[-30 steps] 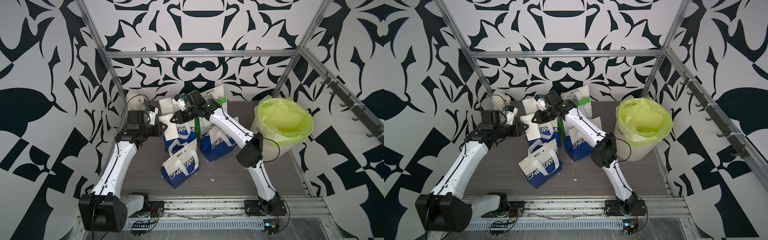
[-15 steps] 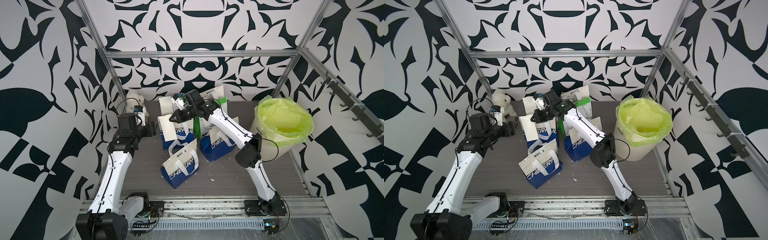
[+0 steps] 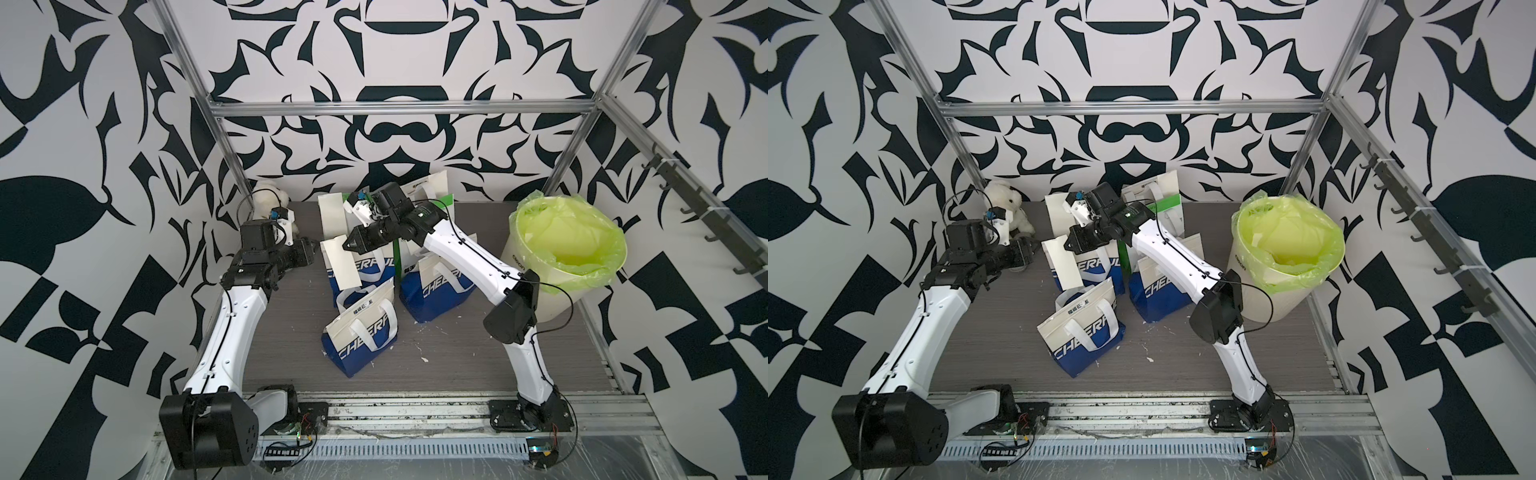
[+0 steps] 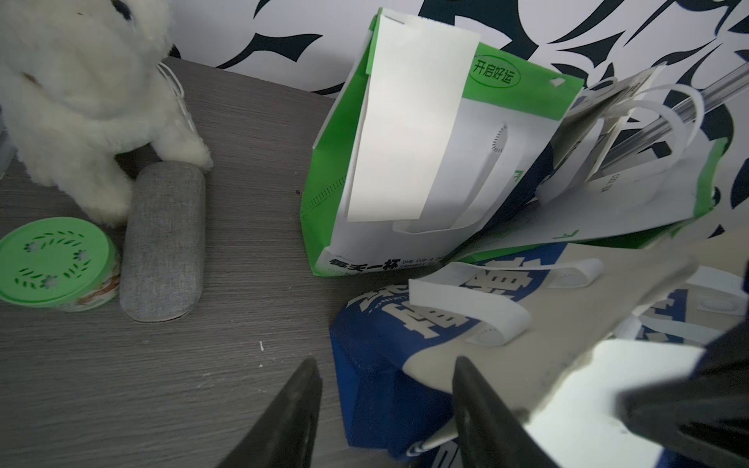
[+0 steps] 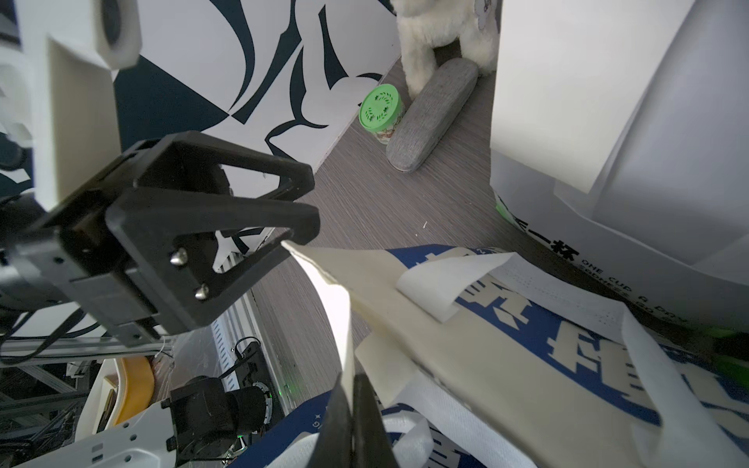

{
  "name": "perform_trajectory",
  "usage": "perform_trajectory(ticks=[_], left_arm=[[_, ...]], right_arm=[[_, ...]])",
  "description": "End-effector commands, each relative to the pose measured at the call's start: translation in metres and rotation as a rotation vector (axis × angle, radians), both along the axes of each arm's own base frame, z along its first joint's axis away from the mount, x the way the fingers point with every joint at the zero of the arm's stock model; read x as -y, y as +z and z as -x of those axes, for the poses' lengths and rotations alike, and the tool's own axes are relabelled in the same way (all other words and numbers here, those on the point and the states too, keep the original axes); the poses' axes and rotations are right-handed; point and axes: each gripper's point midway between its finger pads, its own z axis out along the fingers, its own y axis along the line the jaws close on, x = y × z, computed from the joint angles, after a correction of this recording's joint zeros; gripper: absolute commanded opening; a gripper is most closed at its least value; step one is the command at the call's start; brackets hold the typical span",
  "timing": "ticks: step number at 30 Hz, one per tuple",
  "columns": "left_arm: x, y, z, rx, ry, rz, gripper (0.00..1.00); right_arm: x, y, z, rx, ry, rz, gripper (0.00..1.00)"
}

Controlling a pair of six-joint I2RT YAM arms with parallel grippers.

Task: Shred takeout receipts and throw away
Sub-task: Tear off the takeout receipt from the takeout bag.

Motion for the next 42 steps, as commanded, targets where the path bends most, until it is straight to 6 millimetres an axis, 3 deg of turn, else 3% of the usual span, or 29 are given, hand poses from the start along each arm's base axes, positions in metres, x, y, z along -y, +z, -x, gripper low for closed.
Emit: perform_trajectory(ticks=[1, 5, 9, 16, 20, 27, 42], left_arm=[[0.009, 0.007, -0.001, 0.014, -0.039, 0.051, 0.53], [0.013, 0.001, 0.0, -0.004, -0.055, 0.07, 0.51], [0.016, -0.004, 0.0, -0.022, -0.067, 0.089, 0.49], [0.023, -0.01, 0.002, -0.041, -0.092, 0.106, 0.48], [0.029, -0.015, 0.002, -0.055, -0.102, 0.115, 0.48], [0.042, -0.025, 0.006, -0.081, -0.119, 0.123, 0.48], [0.045, -0.034, 0.009, -0.087, -0.107, 0.14, 0.49]], right_arm=[[-0.006, 0.03, -0.004, 0.058, 0.001, -0.06, 0.13], [-0.012, 0.029, -0.008, 0.062, -0.007, -0.057, 0.21], [-0.017, 0.024, -0.01, 0.058, -0.01, -0.048, 0.22], [-0.029, 0.02, -0.006, 0.06, -0.003, -0.054, 0.13], [-0.037, 0.03, -0.003, 0.075, 0.0, -0.081, 0.0], [-0.047, 0.052, 0.018, 0.18, 0.041, -0.09, 0.0], [-0.035, 0.099, 0.042, 0.196, 0.071, -0.161, 0.0]])
